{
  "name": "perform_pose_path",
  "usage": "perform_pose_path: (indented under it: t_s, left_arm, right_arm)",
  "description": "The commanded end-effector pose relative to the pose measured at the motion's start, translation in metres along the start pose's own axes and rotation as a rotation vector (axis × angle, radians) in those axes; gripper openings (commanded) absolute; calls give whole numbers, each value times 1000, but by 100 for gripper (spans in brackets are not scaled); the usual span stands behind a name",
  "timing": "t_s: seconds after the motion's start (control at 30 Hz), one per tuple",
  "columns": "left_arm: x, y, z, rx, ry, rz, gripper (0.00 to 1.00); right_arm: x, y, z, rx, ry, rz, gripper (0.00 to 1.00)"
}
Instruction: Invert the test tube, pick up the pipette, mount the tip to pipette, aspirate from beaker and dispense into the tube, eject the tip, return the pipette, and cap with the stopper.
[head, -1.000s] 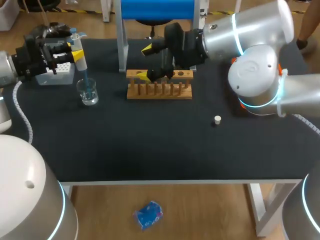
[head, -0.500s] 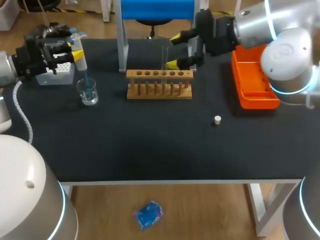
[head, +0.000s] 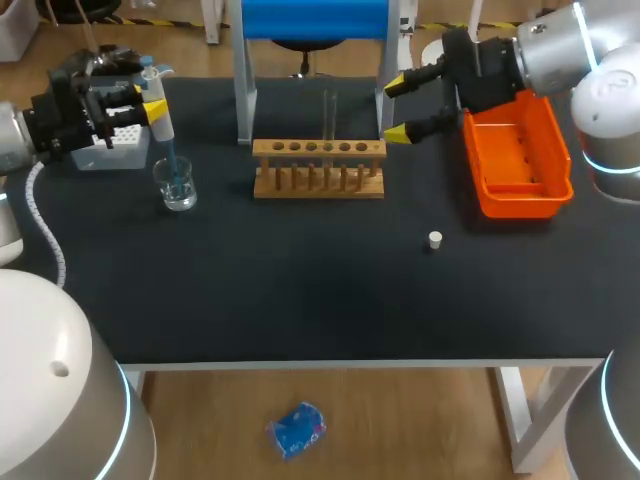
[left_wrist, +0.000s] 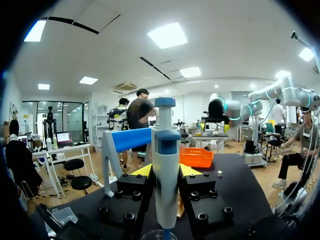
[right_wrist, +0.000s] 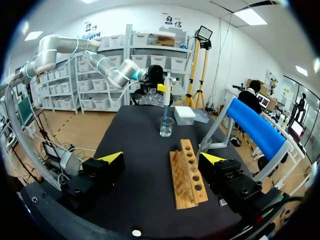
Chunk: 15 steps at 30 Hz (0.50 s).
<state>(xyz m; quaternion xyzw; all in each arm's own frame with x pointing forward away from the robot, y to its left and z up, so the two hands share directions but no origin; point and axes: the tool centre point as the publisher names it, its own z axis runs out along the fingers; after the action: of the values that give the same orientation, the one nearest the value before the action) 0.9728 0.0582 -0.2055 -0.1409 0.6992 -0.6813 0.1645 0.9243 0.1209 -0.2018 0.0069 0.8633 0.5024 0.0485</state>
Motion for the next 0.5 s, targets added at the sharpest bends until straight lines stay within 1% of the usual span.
perform_pose_path:
  t_s: [0.03, 0.3, 0.5]
  left_arm:
    - [0, -1, 0, 0, -1, 0, 0]
    - [0, -1, 0, 0, -1, 0, 0]
    - [0, -1, 0, 0, -1, 0, 0]
  right_arm:
    - [-21, -9, 14, -1, 55, -6, 100]
    - [-44, -27, 31, 7, 71, -6, 100]
    - [-62, -29, 37, 29, 103, -16, 100]
